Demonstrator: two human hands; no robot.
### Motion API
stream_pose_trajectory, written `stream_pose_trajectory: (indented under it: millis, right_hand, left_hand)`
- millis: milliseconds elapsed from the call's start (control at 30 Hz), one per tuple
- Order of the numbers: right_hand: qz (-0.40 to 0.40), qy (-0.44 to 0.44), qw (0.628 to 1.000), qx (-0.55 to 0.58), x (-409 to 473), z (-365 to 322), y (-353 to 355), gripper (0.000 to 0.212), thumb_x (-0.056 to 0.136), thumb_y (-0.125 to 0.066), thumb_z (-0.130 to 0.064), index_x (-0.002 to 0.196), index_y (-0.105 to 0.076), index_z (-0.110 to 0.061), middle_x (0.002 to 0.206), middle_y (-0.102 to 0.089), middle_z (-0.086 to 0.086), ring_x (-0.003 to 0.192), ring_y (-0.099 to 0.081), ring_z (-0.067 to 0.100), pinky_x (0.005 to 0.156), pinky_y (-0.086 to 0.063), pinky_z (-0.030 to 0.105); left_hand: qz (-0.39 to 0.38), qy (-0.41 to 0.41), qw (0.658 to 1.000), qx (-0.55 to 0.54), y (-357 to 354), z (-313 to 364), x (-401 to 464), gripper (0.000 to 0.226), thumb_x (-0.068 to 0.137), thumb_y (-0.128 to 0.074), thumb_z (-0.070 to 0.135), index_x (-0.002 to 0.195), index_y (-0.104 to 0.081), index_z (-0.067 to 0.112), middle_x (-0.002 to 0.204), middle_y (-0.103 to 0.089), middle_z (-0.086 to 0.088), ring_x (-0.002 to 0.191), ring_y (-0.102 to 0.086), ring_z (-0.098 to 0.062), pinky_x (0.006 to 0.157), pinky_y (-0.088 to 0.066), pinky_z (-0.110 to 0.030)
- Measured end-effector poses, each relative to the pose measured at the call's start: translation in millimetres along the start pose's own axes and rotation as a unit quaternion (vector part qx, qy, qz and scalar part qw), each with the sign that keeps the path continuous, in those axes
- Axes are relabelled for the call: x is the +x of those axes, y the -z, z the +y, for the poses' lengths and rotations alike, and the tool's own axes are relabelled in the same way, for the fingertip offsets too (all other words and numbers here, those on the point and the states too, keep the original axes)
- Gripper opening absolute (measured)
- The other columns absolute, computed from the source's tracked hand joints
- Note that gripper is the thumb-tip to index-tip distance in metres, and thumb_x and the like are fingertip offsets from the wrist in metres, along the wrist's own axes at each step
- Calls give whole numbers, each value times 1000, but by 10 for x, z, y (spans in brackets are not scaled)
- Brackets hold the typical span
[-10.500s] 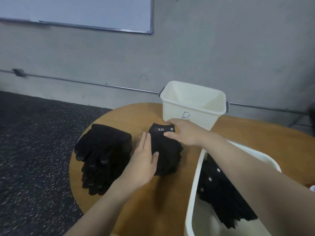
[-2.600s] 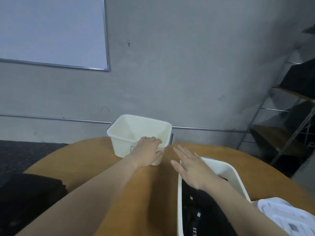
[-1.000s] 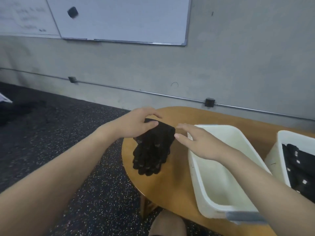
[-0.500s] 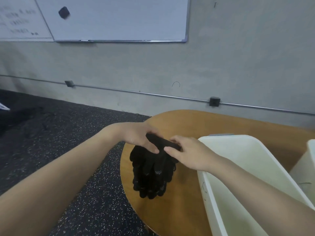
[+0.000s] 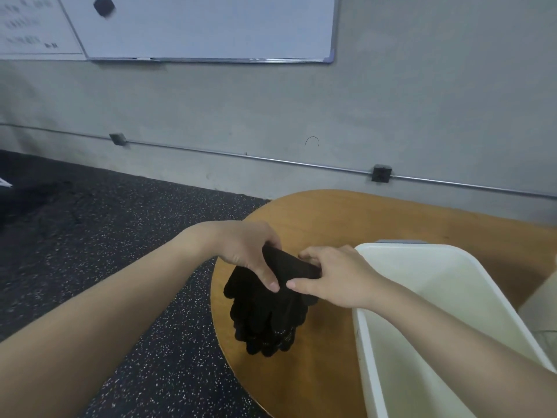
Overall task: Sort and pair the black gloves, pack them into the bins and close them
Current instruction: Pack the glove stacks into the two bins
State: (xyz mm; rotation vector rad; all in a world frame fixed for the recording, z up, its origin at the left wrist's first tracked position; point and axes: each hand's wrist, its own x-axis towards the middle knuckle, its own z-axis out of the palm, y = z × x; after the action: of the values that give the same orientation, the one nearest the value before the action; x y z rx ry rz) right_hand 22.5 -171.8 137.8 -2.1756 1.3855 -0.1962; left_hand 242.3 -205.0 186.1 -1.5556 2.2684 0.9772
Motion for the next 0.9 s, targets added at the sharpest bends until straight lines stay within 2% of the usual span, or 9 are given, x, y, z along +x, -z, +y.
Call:
stream_pose_trajectory:
  millis: [100,200,367,433,533,667,767,833,900]
  right_hand:
    - [-21,0,1000,-16,-11,-41,58,41,84,-66,-68,95,-70,-29,88,-64,-10,90,-60,15,72,-47,31]
    - [-29,10,999,41,-92,-126,152,37,84,-73,-59,94,-63,-25,101,-53,-10,91,-56,7,77,-49,28]
    - [10,40,978,203,-434,-157,498,34,77,-81,-53,86,-55,-32,82,-67,-15,71,-67,4,63,-51,25]
    - [37,69,957,281,-622,-99,664,35,72,-83,-48,88,-56,-32,82,-67,-11,71,-66,8,63,-51,27]
    - [69,95,931,345,-914,84,876,44,69,-85,-41,104,-60,-29,97,-71,-3,83,-67,14,73,-56,34]
    - [113,76,935,327,-1291,458,1024,55,75,-87,-27,122,-59,-38,107,-74,-2,99,-72,17,87,-57,28]
    - [119,43,946,300,-1508,759,1023,56,82,-85,-7,126,-59,-28,110,-73,-1,100,-72,17,88,-54,25]
    - [114,11,956,268,-1612,935,970,50,83,-84,-6,123,-62,-26,112,-73,-3,101,-71,17,91,-55,31]
    - [105,-20,977,183,-1667,1072,901,46,84,-86,-17,122,-63,-29,114,-71,-9,105,-69,12,96,-54,35]
  left_hand:
    - [-3,-4,1000,-9,-17,38,-45,45,73,-91,47,107,-70,26,100,-72,10,91,-67,-6,75,-51,-24]
    - [0,-13,1000,-20,19,115,-173,43,75,-91,44,106,-67,28,98,-71,11,87,-68,-4,69,-47,-18]
    - [50,-65,996,-27,256,477,-543,39,73,-91,44,98,-66,29,89,-72,11,76,-68,-3,61,-46,-15]
    - [94,-96,991,-21,308,721,-647,40,71,-92,47,96,-65,30,87,-70,13,75,-66,-1,55,-43,-12]
    - [153,-144,978,-6,250,1103,-665,43,69,-90,54,93,-62,33,89,-67,18,77,-65,0,55,-45,-13]
    - [184,-192,964,-15,-4,1466,-418,43,70,-88,58,91,-56,37,88,-66,20,75,-64,-2,59,-50,-21]
    - [160,-232,958,-61,-285,1677,-112,39,77,-88,44,100,-58,34,89,-69,19,76,-65,-1,59,-48,-18]
    - [123,-237,961,-71,-491,1792,100,40,81,-86,38,110,-60,31,94,-72,13,80,-68,-4,68,-56,-28]
    - [95,-227,969,-33,-660,1865,291,40,83,-83,39,116,-61,30,99,-71,12,85,-67,-4,77,-57,-36]
